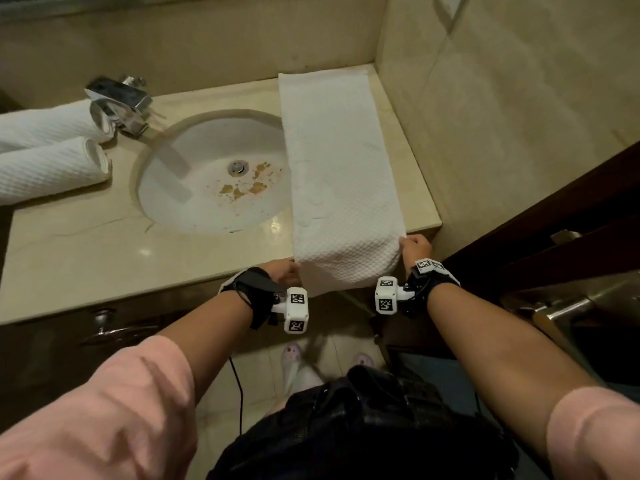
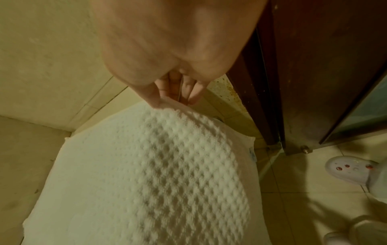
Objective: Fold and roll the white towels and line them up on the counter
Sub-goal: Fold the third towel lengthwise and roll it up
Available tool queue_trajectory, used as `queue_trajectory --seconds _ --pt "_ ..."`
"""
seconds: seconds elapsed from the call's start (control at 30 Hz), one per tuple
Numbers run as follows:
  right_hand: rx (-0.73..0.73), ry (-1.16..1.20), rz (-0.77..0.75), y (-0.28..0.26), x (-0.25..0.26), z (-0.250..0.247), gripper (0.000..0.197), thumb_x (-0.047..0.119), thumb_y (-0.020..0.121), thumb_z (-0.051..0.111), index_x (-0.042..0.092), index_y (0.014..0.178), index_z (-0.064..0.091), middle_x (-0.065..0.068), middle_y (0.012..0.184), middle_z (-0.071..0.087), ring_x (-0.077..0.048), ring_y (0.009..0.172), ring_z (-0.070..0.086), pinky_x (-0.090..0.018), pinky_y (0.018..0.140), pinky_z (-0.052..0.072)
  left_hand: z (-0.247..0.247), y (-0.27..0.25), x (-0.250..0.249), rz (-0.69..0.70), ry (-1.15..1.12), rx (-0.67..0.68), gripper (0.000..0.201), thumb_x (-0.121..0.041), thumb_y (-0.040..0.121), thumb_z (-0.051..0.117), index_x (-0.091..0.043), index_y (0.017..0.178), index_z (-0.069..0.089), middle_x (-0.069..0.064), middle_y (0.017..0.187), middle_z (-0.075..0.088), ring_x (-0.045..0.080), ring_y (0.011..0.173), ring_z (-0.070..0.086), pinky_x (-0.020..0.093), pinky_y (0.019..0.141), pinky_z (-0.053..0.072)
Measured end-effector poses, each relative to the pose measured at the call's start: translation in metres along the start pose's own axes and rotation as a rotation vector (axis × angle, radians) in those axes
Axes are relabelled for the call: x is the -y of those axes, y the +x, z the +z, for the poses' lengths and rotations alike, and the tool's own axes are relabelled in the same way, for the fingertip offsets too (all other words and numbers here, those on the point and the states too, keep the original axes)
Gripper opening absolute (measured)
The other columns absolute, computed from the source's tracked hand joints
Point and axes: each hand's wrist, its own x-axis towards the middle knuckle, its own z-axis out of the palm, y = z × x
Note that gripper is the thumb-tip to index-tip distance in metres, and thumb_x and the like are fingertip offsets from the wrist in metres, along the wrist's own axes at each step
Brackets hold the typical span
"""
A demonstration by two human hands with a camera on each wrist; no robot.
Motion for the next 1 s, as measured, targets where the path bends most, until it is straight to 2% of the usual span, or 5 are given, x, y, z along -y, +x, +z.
queue_trajectory --seconds 0.13,0.23,0.37,0.5,1.0 --pt "0.008 0.160 0.026 -0.003 0.008 0.004 0.007 0.001 0.085 0.054 0.002 0.079 0.058 -0.008 0.072 0.051 -0.019 0.071 0.043 -0.027 0.057 0.033 0.000 -0.001 0.008 0.034 -0.204 -0.038 0.035 -0.009 0.100 0.043 -0.003 0.134 0.048 0.031 0.131 0.044 0.035 0.101 0.065 0.025 0.089 0.049" --pt "0.016 0.202 0.042 -0.002 0.012 0.004 0.025 -0.001 0.084 0.052 0.008 0.061 0.049 -0.004 0.063 0.047 -0.017 0.058 0.038 -0.027 0.052 0.032 -0.006 0.011 0.019 0.013 -0.257 -0.021 0.010 -0.027 0.093 0.056 -0.019 0.088 0.059 0.009 0.050 0.060 0.011 0.046 0.049 0.025 0.069 0.043" --pt "0.020 0.187 0.004 -0.004 0.011 0.001 0.026 0.000 0.084 0.052 0.012 0.061 0.050 -0.003 0.064 0.046 -0.014 0.059 0.038 -0.026 0.054 0.032 0.000 0.010 0.021 0.070 -0.247 -0.048 0.026 -0.021 0.099 0.050 -0.011 0.121 0.057 -0.004 0.112 0.059 0.010 0.110 0.051 0.034 0.111 0.027" --pt "0.027 0.122 -0.016 -0.006 0.009 0.001 0.021 0.006 0.081 0.052 0.015 0.062 0.050 -0.001 0.063 0.047 -0.017 0.063 0.038 -0.027 0.060 0.032 0.008 0.008 0.019 0.099 -0.183 0.020 0.037 -0.023 0.101 0.044 -0.010 0.135 0.048 0.008 0.131 0.055 0.026 0.136 0.039 0.034 0.107 0.026" --pt "0.053 -0.301 -0.083 -0.007 0.006 -0.004 0.025 0.020 0.099 0.043 0.012 0.075 0.041 -0.007 0.087 0.049 -0.021 0.084 0.044 -0.029 0.071 0.030 -0.008 0.020 0.018 0.291 0.140 -0.317 0.038 -0.037 0.097 0.044 -0.003 0.098 0.062 0.016 0.106 0.062 0.033 0.103 0.058 0.046 0.095 0.045"
